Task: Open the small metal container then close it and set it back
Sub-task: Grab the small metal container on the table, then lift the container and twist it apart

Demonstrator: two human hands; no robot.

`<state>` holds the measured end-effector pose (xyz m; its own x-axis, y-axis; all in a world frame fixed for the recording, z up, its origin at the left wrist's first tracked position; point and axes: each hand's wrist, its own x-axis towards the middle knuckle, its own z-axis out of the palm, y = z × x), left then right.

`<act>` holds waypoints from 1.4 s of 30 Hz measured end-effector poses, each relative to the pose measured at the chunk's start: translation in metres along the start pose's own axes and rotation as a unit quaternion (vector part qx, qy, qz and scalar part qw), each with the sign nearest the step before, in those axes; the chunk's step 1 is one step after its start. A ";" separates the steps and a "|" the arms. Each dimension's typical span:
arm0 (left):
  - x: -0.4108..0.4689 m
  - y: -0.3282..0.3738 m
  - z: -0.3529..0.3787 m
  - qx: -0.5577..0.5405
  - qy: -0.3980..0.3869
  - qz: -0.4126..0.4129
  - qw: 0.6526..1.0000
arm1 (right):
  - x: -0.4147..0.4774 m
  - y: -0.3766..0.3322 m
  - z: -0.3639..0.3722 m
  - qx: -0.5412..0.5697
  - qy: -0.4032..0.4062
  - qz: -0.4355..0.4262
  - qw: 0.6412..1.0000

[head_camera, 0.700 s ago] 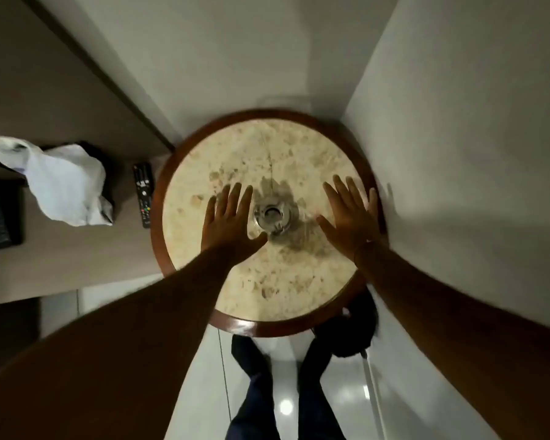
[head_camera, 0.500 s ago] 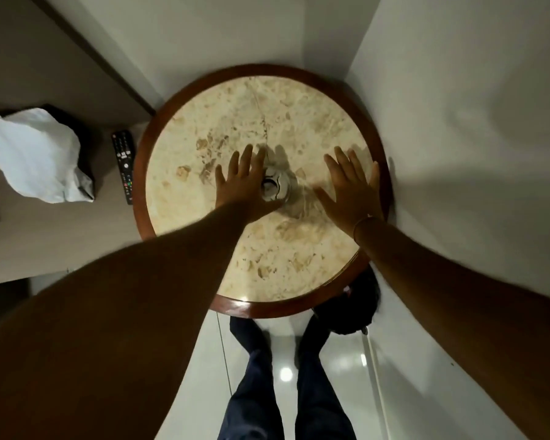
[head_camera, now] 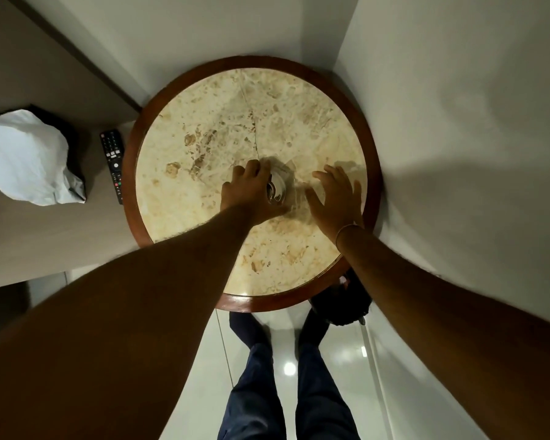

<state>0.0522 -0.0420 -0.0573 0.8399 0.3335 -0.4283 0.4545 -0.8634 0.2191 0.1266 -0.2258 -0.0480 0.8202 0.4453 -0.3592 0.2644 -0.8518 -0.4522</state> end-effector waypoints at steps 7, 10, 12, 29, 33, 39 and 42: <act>-0.016 0.003 -0.007 -0.004 -0.025 0.007 1.000 | -0.003 -0.018 -0.008 0.163 -0.010 0.032 0.986; -0.028 0.008 -0.028 -0.047 0.016 0.039 0.998 | -0.003 -0.038 -0.015 0.268 -0.064 0.128 0.953; -0.038 0.015 -0.049 -0.072 0.044 0.066 0.994 | -0.007 -0.049 -0.024 0.406 -0.119 0.202 0.883; -0.133 0.051 -0.229 -0.007 0.125 0.229 0.965 | -0.074 -0.132 -0.157 0.753 -0.254 0.251 0.552; -0.157 0.062 -0.323 -0.030 0.189 0.244 0.951 | -0.091 -0.193 -0.239 0.779 -0.237 0.166 0.556; -0.184 0.078 -0.430 -0.016 0.290 0.242 0.926 | -0.107 -0.266 -0.327 0.816 -0.226 0.070 0.528; -0.196 0.086 -0.470 -0.004 0.345 0.228 0.910 | -0.110 -0.291 -0.357 0.827 -0.207 0.038 0.522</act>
<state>0.0663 -0.0036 0.4579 0.9268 0.1025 0.3612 0.0125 -0.9699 0.2431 0.1402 -0.1252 0.4145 0.5261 0.7403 -0.4186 -0.8407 0.3787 -0.3870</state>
